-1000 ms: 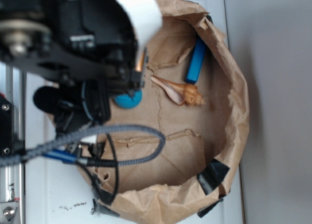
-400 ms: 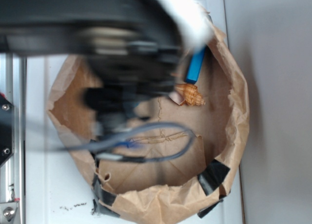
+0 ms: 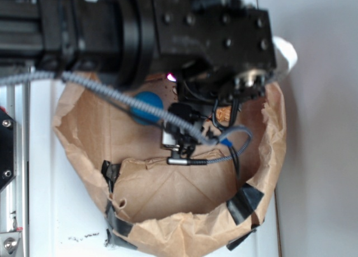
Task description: Grab the shell.
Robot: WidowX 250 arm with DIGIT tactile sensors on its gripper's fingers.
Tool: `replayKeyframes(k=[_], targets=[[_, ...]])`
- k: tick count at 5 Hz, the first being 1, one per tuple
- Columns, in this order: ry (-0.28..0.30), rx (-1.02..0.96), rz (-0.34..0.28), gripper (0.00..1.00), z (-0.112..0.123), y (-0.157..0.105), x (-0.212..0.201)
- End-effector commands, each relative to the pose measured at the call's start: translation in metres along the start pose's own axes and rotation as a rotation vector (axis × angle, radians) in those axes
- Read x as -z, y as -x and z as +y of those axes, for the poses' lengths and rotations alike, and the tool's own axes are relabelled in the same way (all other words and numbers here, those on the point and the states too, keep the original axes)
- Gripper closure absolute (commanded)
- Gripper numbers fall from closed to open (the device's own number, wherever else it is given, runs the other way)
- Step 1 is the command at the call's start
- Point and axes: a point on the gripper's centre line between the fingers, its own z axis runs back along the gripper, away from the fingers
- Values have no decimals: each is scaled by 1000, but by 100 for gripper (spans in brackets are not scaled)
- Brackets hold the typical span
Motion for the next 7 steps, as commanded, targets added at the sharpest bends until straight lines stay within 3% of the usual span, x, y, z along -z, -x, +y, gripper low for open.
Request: replayKeyframes(k=[1, 2, 4, 6, 7], targets=[[-16, 87, -205, 0, -10, 30, -20], [31, 63, -223, 0, 4, 30, -30], [28, 82, -261, 0, 2, -1, -11], [-3, 65, -341, 0, -8, -31, -16], [-31, 31, -340, 0, 1, -47, -13]])
